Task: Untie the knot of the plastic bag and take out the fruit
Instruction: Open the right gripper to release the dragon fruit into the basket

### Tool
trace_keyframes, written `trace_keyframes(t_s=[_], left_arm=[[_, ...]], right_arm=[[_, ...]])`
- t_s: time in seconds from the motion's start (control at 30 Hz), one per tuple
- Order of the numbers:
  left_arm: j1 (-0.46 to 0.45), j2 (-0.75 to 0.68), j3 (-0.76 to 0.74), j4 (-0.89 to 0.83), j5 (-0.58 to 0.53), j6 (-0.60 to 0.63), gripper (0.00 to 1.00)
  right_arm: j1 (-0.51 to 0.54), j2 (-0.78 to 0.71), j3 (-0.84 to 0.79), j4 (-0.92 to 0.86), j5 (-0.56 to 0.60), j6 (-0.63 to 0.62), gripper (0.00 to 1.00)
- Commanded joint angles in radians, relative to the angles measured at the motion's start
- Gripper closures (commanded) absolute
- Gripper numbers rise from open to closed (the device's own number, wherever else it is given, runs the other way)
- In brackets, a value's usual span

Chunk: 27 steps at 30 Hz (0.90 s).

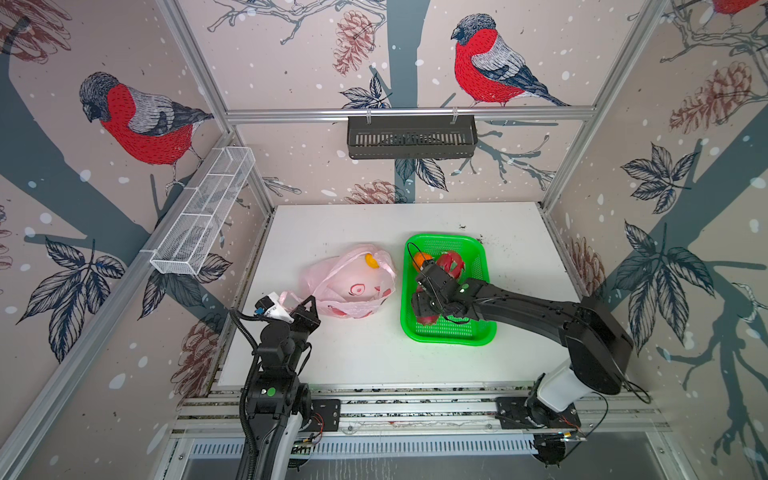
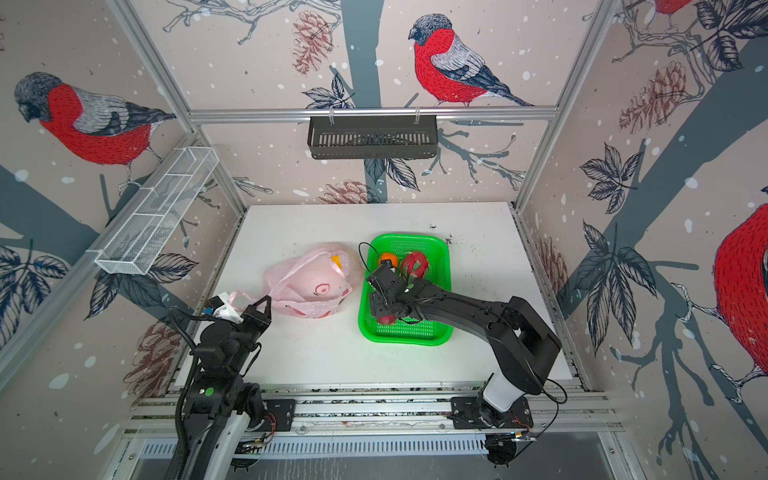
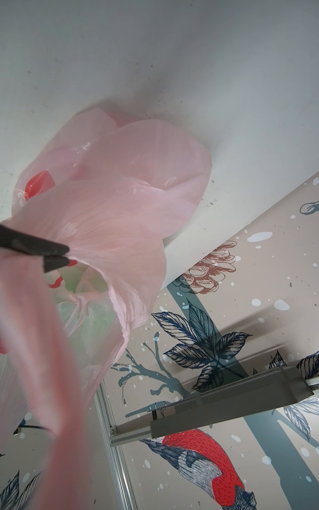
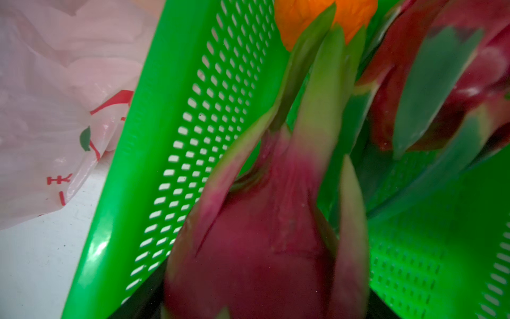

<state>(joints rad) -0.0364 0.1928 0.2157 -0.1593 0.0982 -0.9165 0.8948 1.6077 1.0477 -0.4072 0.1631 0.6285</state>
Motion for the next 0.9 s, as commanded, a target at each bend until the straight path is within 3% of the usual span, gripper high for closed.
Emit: trace_keyframes(t_s=[0.0, 0.87], left_arm=[[-0.002, -0.001, 0.002, 0.017, -0.017, 0.007, 1.0], [-0.002, -0.006, -0.004, 0.01, -0.021, 0.005, 1.0]], right_arm=[[-0.005, 0.01, -0.004, 0.036, 0.0, 0.011, 0.52], [-0.033, 0.053, -0.019, 0.061, -0.014, 0.014, 0.29]])
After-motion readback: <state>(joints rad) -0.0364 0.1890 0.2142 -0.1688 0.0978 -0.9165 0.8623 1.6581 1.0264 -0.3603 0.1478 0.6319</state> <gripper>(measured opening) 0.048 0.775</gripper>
